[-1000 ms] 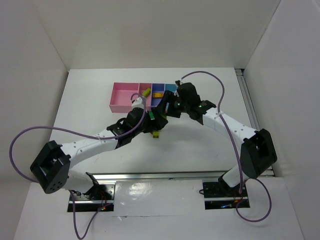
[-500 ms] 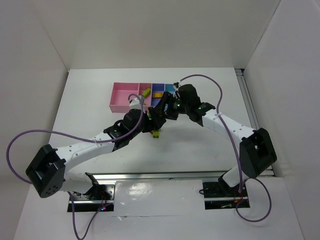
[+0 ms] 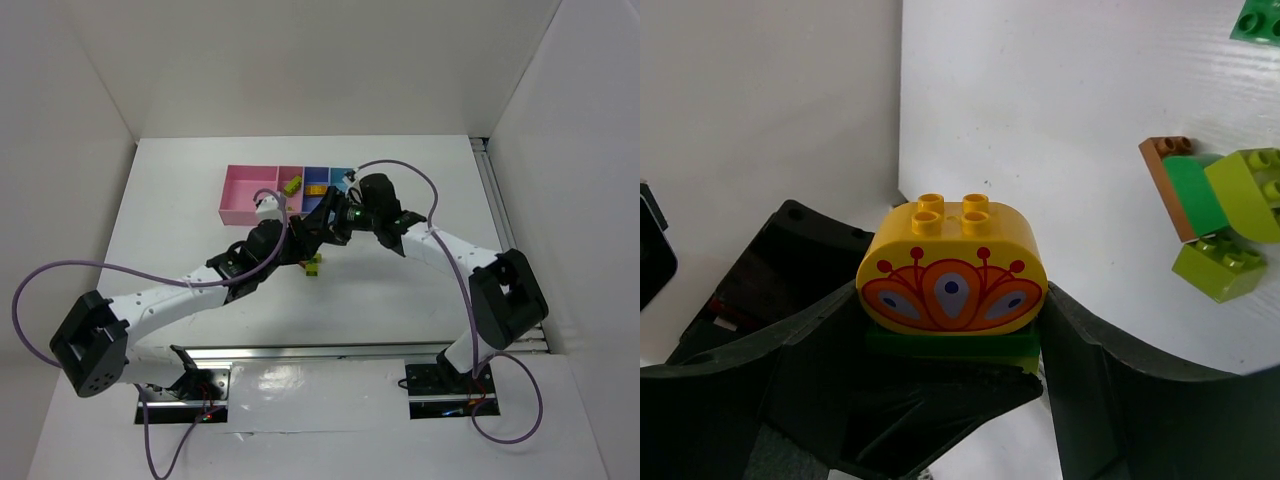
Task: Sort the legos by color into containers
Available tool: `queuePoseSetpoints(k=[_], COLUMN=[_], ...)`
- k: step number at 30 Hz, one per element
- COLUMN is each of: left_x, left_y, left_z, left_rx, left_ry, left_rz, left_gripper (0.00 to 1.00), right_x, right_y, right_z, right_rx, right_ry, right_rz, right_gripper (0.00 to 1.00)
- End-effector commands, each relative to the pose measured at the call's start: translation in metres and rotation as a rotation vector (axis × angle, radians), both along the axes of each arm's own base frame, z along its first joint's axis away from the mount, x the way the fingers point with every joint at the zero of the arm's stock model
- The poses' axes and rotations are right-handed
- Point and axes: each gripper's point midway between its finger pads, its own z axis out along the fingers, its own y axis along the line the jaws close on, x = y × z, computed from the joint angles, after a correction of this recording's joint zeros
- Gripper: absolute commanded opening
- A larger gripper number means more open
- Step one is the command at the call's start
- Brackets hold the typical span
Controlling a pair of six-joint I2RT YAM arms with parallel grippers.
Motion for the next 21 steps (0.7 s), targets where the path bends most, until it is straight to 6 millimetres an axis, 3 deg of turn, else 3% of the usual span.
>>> queuePoseSetpoints(k=[1, 5, 10, 21], left_x=[0.016, 0.016, 0.016, 0.015], left_y=[0.016, 0.026, 0.035, 0.039], left_z=[0.033, 0.038, 0.027, 0.029], left_rx=[-0.031, -0.019, 0.030, 0.027], left_ry=[-0.105, -0.129, -0.098, -0.096], left_rz=[0.104, 0.137, 0.176, 0.191], left_gripper=[0.63, 0.64, 0.62, 0.12], right_x=[-0.030, -0.034, -0.037, -0.034], right_y=[0.011, 0.011, 0.012, 0.002], right_z=[0.000, -0.007, -0.010, -0.020], right_rx=[0.084, 0.128, 0.164, 0.167], right_ry=[0.072, 0.139, 0.175, 0.218], right_rz=[0.138, 0.143, 0.144, 0.104], right_gripper=[0.51, 0.51, 0.49, 0.48])
